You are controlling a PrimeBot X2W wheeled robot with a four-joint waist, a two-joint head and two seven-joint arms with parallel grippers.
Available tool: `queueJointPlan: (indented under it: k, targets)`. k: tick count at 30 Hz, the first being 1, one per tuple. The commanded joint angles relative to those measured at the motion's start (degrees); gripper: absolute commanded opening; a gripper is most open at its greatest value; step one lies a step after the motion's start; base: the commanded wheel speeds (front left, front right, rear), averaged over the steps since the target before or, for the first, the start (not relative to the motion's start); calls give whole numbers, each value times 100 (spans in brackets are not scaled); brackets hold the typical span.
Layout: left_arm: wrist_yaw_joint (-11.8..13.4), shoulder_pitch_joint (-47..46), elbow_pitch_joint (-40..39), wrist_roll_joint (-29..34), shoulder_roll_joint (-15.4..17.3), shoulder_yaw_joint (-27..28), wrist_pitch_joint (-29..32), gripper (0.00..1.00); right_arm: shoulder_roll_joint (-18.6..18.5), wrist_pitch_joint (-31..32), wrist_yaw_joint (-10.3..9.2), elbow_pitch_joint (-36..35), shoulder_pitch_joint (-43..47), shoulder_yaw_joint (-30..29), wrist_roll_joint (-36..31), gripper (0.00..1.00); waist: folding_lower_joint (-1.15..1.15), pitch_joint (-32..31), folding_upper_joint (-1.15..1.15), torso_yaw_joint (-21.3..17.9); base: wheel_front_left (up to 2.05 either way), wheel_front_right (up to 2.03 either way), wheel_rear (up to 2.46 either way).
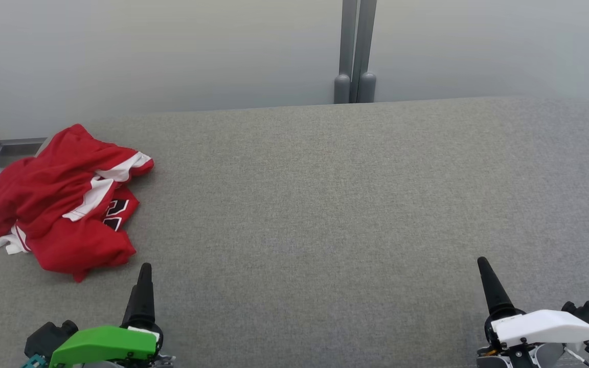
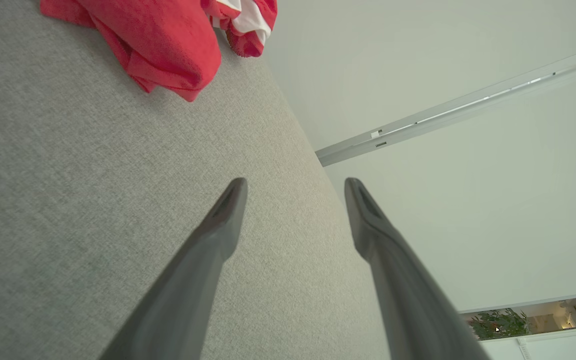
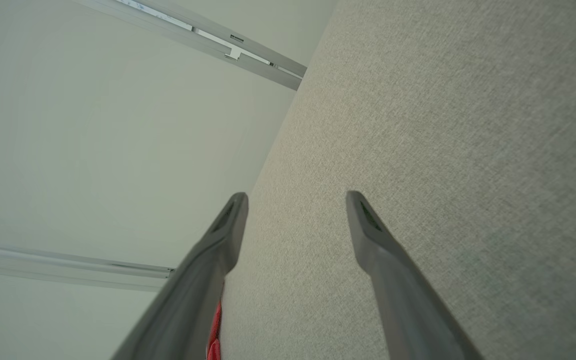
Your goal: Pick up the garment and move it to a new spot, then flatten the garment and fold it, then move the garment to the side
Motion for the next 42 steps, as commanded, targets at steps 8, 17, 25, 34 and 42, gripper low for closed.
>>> queueJointPlan:
  k: [8, 17, 25, 34, 42]
  targets:
    - [172, 19, 2, 933, 183, -215, -174, 100, -49, -170, 2, 196, -228, 75, -1198, 100, 0, -76, 0, -2, 0, 0, 0]
    - [530, -21, 141, 1968, 380, -508, -324, 100, -53, -252, 2, 240, -263, -27, -2226, 100, 0, -132, 0, 8, 0, 0, 0]
    - [675, -67, 219, 2422, 417, -619, -429, 100, -59, -308, 2, 246, -264, 45, -2784, 100, 0, -172, 0, 19, 0, 0, 0]
    - [847, -156, 297, 2881, 519, -692, -473, 100, -63, -122, 2, 188, -306, 98, -3699, 100, 0, -227, 0, 17, 0, 0, 0]
    - [971, -186, 367, 3300, 650, -797, -456, 100, -68, 93, 3, 86, -337, 203, -4374, 100, 0, -259, 0, 22, 0, 0, 0]
